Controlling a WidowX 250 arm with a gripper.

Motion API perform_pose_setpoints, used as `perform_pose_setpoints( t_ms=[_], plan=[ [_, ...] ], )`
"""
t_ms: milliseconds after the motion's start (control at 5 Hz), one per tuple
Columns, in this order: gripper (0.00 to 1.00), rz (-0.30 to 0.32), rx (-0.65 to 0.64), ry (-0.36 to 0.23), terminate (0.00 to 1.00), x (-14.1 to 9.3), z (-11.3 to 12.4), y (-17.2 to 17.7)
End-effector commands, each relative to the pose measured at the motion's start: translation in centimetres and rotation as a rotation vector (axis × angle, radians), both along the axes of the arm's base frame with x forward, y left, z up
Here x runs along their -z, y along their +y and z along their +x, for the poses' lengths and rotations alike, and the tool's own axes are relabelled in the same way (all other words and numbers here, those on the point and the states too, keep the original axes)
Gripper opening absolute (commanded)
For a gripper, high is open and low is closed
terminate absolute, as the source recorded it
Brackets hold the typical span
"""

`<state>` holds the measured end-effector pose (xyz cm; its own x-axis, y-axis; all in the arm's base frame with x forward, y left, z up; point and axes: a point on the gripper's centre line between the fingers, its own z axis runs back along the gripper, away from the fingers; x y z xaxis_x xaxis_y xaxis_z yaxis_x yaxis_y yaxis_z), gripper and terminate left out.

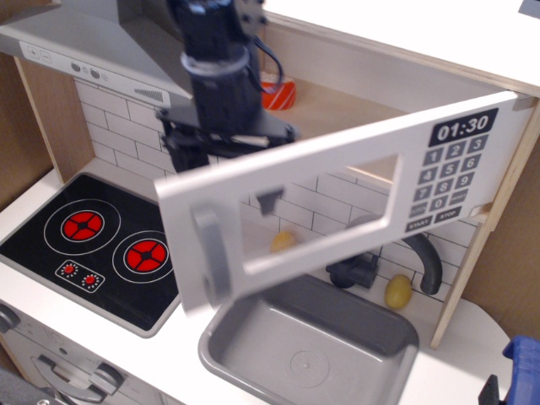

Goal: Open microwave

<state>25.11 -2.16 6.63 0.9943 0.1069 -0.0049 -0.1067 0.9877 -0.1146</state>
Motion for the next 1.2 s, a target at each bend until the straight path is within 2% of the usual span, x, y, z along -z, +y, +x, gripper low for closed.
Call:
perform_pose_setpoints(
  t_ms=[0, 200, 400, 800, 1000],
  plan=[
    [1.0, -0.019, 0.042, -0.044, 0.0, 0.4, -0.1, -5.3],
    [1.0, -0.04, 0.074, -0.071, 0.0, 1.3, 0.1, -7.2],
    [1.0, -0.023, 0.069, -0.06, 0.0, 1.8, 0.4, -8.3],
    [1.0, -0.023, 0.069, -0.06, 0.0, 1.8, 0.4, -8.3],
    [1.0, -0.023, 0.069, -0.06, 1.0, 1.8, 0.4, -8.3]
  ],
)
